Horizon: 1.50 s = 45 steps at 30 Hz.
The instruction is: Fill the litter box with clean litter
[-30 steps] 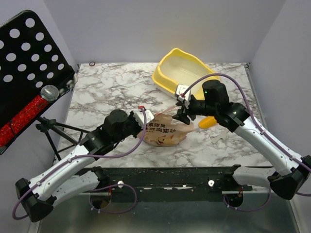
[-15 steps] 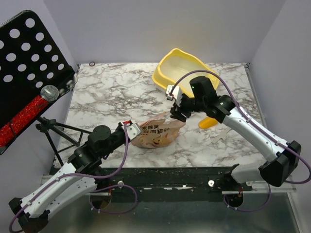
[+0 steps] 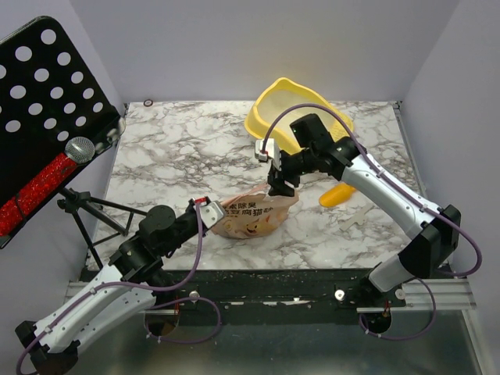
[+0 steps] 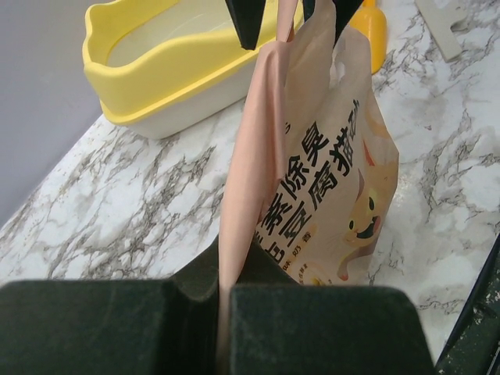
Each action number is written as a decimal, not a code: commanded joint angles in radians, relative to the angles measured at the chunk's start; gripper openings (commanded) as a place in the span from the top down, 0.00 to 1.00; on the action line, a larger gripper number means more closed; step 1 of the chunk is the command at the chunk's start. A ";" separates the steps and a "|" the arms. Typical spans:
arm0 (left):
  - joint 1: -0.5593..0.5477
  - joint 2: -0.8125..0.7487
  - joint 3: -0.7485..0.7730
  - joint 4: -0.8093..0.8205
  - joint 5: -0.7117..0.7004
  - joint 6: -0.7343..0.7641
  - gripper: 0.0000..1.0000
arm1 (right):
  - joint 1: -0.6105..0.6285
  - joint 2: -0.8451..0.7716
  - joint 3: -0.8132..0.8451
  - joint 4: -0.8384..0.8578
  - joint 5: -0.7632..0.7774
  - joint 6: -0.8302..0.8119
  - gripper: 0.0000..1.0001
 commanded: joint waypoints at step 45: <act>0.002 0.010 0.047 0.145 0.059 0.014 1.00 | 0.040 -0.114 -0.277 0.293 0.326 0.296 1.00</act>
